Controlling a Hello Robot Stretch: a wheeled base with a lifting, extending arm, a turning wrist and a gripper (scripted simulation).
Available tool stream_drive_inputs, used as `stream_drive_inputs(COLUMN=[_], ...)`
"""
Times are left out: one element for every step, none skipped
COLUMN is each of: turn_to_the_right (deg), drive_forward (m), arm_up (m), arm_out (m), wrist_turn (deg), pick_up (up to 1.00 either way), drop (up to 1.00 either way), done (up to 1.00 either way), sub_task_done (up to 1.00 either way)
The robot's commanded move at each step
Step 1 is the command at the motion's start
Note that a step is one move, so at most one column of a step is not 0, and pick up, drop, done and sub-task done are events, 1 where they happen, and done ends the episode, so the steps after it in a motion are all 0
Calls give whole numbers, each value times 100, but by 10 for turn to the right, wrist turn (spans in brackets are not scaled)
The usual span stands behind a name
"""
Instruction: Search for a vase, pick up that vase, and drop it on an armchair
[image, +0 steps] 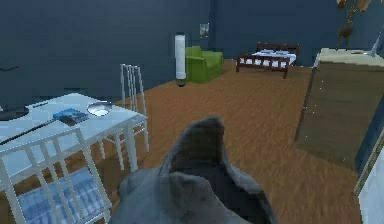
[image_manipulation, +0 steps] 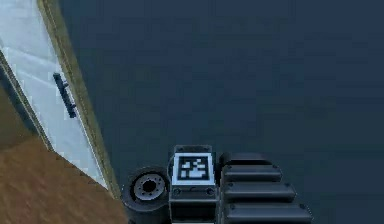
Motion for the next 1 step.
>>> stream_drive_inputs(turn_to_the_right=[-90], drive_forward=[0], arm_up=[0], arm_out=[0], wrist_turn=[0], pick_up=[0], drop=[0], done=[0], sub_task_done=[0])
